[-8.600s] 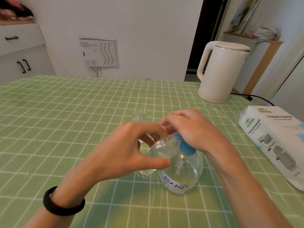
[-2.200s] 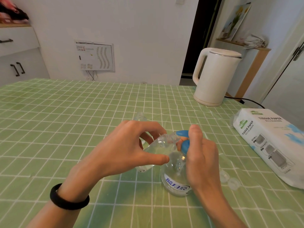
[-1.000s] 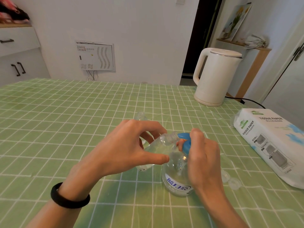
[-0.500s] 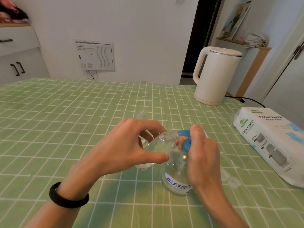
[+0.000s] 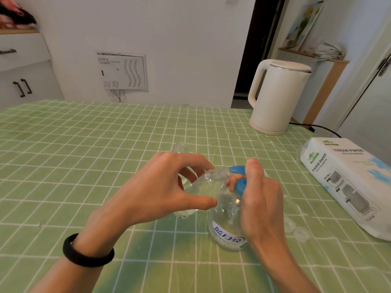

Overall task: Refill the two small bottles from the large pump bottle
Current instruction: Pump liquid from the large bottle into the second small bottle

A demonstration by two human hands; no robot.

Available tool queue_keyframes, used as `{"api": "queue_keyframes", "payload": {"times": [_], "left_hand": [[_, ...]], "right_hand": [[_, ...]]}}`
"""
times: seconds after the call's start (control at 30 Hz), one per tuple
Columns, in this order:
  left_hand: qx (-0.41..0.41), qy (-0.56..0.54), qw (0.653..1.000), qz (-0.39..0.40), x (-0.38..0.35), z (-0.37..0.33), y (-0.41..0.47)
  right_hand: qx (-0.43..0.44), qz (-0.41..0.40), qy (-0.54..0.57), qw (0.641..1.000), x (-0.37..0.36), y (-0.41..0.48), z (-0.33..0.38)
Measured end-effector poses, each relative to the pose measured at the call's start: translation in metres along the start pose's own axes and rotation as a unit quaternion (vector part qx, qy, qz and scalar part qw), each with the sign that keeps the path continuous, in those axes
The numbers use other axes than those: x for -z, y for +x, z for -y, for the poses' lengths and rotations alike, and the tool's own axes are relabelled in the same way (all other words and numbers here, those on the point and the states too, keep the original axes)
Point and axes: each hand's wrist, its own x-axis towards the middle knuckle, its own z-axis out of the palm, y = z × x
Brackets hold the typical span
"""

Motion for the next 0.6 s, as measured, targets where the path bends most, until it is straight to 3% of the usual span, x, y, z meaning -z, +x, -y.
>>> {"api": "queue_keyframes", "payload": {"times": [0.6], "left_hand": [[-0.002,0.004,1.0,-0.001,-0.0008,-0.0006,0.0001]], "right_hand": [[-0.014,0.01,0.028,0.999,0.0033,0.0003,-0.0021]]}}
